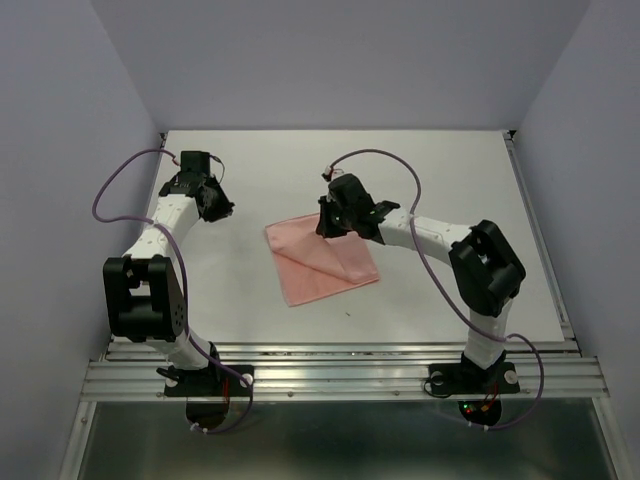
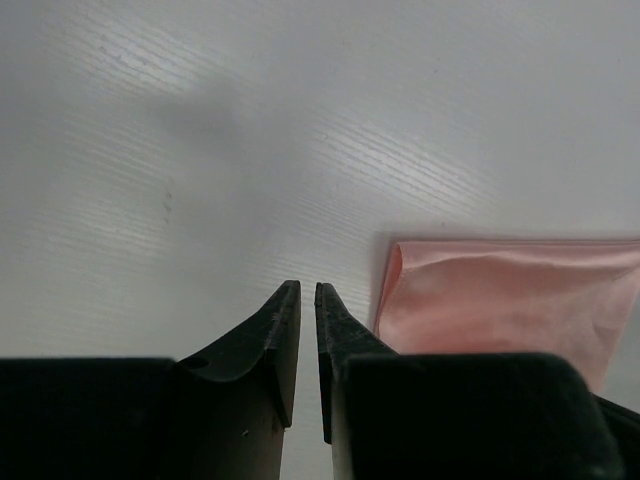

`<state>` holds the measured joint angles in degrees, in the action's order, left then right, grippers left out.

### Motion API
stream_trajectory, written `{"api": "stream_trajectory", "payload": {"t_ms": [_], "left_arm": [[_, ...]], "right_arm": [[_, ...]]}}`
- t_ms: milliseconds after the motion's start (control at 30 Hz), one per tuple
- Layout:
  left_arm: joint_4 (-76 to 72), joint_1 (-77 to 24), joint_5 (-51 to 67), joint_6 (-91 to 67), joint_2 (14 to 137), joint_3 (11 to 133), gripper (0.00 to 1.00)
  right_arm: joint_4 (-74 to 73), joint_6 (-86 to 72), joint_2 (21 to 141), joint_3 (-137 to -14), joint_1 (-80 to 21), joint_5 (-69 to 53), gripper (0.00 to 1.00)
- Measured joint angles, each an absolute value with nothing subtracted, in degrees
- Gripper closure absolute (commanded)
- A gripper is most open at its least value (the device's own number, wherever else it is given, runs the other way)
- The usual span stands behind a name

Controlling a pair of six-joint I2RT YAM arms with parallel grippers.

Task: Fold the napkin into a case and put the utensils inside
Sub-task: Fold the top corner of the square-folded napkin at the center of the board.

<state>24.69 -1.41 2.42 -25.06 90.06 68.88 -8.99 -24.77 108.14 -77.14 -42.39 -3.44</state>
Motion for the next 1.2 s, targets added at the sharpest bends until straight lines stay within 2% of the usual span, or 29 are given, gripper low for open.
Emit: {"api": "stream_trajectory", "payload": {"t_ms": [367, 1200], "left_arm": [[24.67, -1.41, 3.03, -24.93, 90.06, 68.88, 0.77], [24.51, -1.43, 3.01, -24.86, 90.06, 68.34, 0.77]], "right_arm": [[-7.09, -31.48, 108.81, -76.01, -35.68, -4.14, 0.99], [-5.96, -33.41, 113.60, -76.86, -31.46, -1.69, 0.99]]}}
